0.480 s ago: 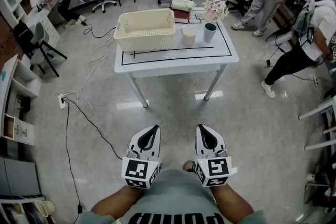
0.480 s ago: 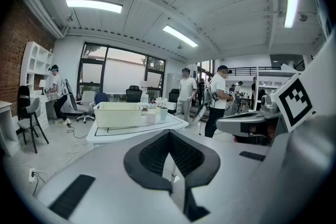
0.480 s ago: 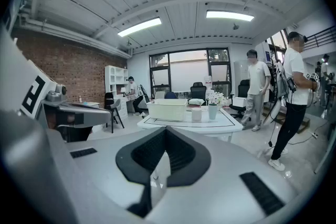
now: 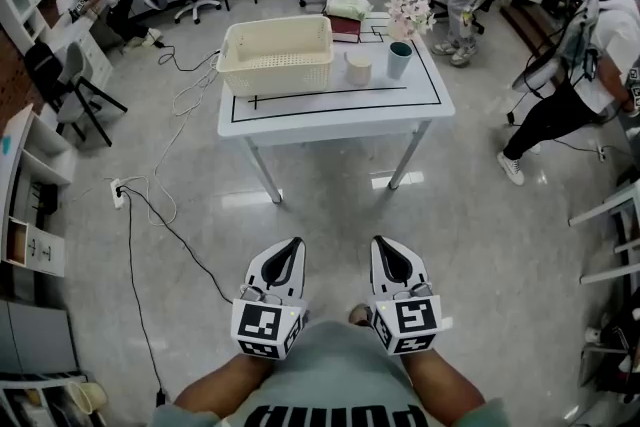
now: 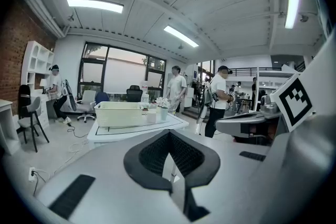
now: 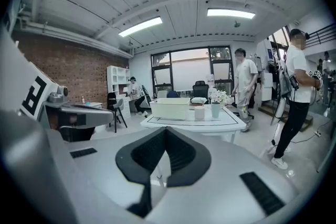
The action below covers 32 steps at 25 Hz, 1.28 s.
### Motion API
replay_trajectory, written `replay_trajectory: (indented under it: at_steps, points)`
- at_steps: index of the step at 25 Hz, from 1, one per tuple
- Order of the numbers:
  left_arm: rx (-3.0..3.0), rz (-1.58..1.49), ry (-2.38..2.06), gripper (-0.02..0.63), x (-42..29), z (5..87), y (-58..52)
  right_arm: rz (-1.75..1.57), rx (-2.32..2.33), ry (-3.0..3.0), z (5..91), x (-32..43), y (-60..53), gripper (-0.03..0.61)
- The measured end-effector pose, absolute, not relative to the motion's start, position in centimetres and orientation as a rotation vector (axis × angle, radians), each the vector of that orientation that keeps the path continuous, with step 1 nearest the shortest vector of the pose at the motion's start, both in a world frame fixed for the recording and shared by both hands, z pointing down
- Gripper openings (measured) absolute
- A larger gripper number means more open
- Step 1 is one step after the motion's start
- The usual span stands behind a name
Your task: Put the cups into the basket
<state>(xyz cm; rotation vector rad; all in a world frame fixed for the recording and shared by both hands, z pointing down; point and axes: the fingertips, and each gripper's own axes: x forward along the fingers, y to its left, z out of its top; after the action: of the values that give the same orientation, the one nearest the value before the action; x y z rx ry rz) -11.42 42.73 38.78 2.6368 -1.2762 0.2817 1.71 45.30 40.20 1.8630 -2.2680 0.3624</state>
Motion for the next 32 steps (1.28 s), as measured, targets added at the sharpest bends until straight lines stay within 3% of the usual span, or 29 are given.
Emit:
replay_trajectory:
  at_steps: [19,32]
  points:
    - [2.734,0.236,-1.161,0.005,-17.8,37.3,39.0,0.346,2.009,-2.161,39.0,-3.5,42.7,0.012]
    - [2.703,0.24,-1.251,0.005,-15.3,37.0,31.7,0.319,1.914,-2.232,39.2,-0.9,34.0,0.012]
